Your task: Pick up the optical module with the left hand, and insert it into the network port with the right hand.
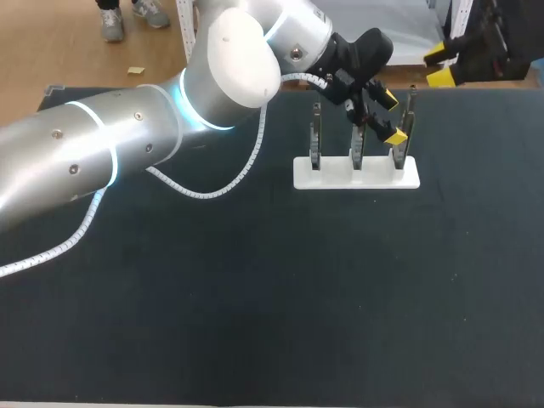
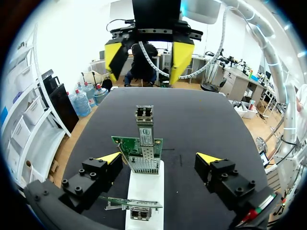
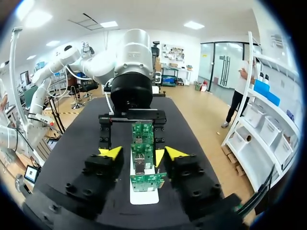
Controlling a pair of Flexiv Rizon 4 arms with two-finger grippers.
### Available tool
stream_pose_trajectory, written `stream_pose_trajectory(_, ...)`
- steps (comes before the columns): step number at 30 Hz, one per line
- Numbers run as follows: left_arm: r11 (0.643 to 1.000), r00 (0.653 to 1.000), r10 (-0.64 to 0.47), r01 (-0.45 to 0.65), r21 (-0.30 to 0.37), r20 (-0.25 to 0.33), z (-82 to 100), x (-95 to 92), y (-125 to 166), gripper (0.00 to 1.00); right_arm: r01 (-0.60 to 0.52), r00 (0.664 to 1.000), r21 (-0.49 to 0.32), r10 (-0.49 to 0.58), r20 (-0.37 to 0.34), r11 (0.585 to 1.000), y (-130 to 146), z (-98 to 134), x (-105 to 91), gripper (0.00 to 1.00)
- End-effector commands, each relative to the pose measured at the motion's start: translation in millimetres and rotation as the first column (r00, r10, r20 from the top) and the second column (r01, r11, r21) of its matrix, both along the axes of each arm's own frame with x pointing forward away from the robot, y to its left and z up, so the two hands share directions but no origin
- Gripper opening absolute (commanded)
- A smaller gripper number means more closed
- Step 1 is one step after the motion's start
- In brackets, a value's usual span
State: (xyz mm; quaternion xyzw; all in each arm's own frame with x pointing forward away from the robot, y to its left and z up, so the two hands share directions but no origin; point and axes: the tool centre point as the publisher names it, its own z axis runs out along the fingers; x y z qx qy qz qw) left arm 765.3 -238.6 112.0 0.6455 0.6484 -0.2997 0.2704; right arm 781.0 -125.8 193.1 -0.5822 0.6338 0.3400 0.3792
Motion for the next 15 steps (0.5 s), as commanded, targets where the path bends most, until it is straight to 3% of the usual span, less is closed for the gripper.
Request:
stream_pose_trajectory(1, 1.000, 1.000, -0.002, 0.002, 0.005, -0.003, 0.8, 1.7, -1, 1.00, -0.001, 1.000, 0.003, 0.001, 0.003, 1.000, 3, -1, -0.5, 0.00)
stream_pose_trajectory(15, 1.000, 1.000, -0.002, 0.002, 0.005, -0.003, 0.8, 1.7, -1, 1.00, -0.024, 1.000, 0.019, 0.024, 0.001, 1.000, 13, -2, 2.1, 0.00)
